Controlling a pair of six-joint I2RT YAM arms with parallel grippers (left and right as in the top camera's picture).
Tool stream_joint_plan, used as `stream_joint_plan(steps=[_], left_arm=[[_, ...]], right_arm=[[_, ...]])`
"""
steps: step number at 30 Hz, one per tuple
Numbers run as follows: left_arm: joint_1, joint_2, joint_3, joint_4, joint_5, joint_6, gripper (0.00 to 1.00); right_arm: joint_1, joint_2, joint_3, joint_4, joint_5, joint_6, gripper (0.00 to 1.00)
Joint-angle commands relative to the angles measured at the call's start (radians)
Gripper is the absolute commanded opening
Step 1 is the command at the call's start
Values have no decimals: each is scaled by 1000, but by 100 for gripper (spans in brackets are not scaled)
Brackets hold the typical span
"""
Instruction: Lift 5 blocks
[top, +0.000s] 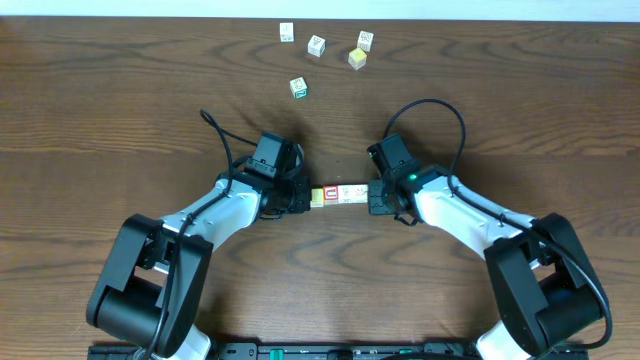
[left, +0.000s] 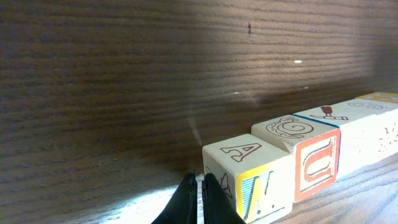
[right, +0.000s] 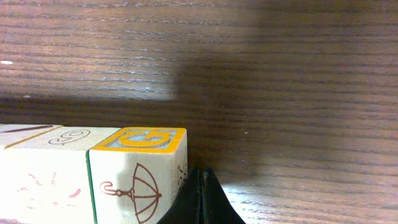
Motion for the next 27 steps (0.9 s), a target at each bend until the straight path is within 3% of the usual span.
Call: stream_joint_plan(steps=[1, 27], left_arm=[[-39, -1, 27, 14, 114, 3, 7], [-39, -1, 27, 14, 114, 3, 7]], right_arm=[[2, 18, 10, 0, -140, -34, 1], [-2, 14, 10, -7, -92, -78, 1]])
